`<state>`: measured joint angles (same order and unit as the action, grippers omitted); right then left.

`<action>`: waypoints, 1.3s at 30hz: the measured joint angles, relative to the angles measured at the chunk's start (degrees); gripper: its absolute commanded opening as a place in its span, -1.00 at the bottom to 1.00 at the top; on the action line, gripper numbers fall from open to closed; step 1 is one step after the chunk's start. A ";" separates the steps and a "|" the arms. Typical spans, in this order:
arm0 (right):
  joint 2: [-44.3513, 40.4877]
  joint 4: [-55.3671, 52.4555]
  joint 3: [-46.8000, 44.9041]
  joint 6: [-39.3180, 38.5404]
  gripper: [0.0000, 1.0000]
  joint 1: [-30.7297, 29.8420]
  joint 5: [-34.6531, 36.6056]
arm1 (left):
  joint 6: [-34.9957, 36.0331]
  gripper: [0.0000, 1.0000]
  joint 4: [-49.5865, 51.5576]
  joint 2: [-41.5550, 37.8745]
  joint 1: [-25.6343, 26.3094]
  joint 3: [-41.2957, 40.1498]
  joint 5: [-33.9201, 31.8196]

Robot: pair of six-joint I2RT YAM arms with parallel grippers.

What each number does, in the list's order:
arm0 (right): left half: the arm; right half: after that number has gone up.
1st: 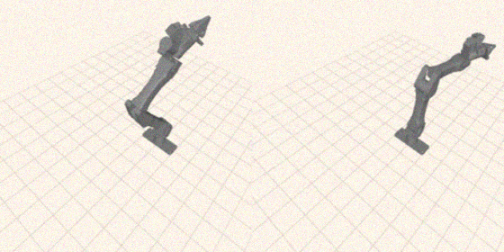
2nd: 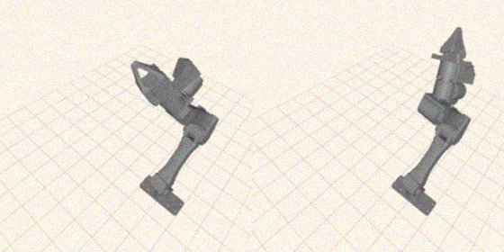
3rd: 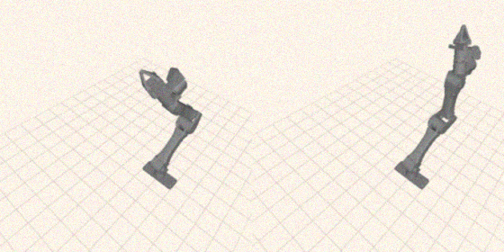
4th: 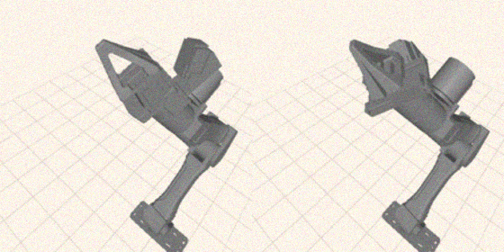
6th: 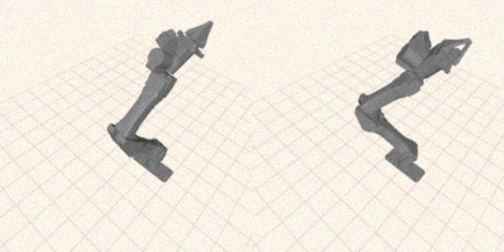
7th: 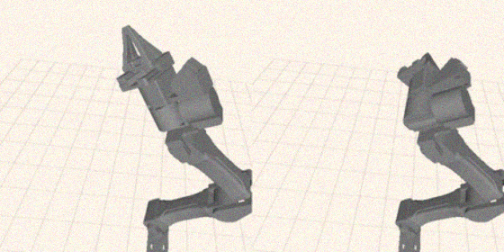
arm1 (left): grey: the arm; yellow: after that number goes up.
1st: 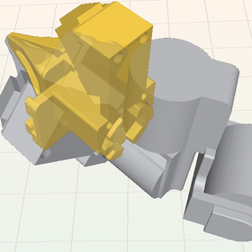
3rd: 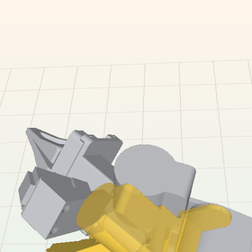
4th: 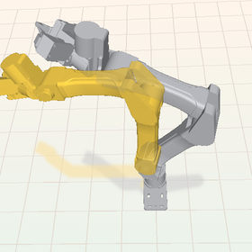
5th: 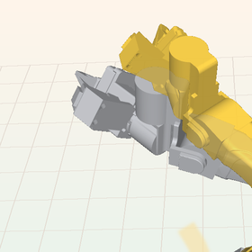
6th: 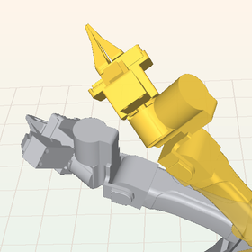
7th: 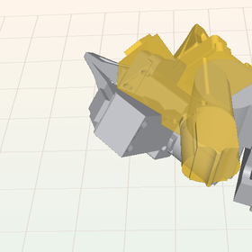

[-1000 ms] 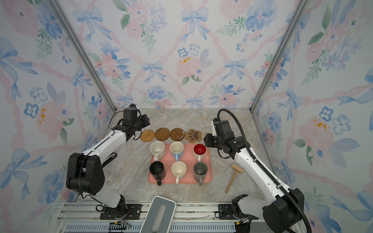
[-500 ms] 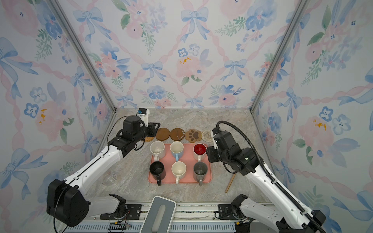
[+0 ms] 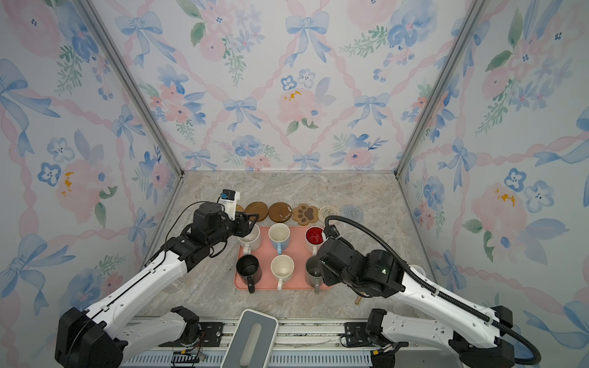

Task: Place cups on coasters
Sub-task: Pick up the cup from the tray.

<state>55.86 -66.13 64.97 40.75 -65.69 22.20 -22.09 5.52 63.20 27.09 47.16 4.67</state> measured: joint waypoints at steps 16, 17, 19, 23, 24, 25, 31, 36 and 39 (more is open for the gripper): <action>3.54 -5.20 -5.90 19.96 0.42 -13.53 6.78 | 2.38 0.49 0.98 1.16 0.02 1.53 -6.32; 2.99 -4.52 -7.15 20.79 0.44 -13.66 6.78 | 2.54 0.50 0.85 1.42 0.02 2.32 -6.86; 2.43 -3.45 -9.05 22.27 0.46 -13.66 6.99 | 2.62 0.53 0.35 1.77 0.07 3.32 -7.67; 2.23 -0.68 -12.72 25.29 0.50 -13.68 7.45 | 1.66 0.53 -1.36 2.12 0.07 2.93 -8.96; 2.27 0.00 -13.40 25.88 0.52 -13.73 7.61 | 1.14 0.53 -2.60 2.03 0.04 1.88 -8.94; 2.32 0.57 -13.88 26.25 0.54 -13.81 7.74 | 0.72 0.53 -3.48 1.99 0.07 0.85 -8.81; 4.61 4.39 -15.04 27.26 0.58 -13.92 8.52 | -2.23 0.53 -9.57 -0.57 0.28 -8.96 -7.32; 6.08 7.80 -16.06 27.23 0.53 -13.92 8.76 | -3.61 0.53 -13.07 -3.67 0.26 -10.86 -6.51; 6.29 9.70 -16.76 27.12 0.43 -13.81 8.76 | -4.02 0.53 -15.30 -4.68 0.26 -10.86 -6.10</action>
<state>62.15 -56.42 48.21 67.88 -79.50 30.96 -26.11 -9.78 58.52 27.35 36.29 -1.43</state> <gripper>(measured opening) 0.739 0.766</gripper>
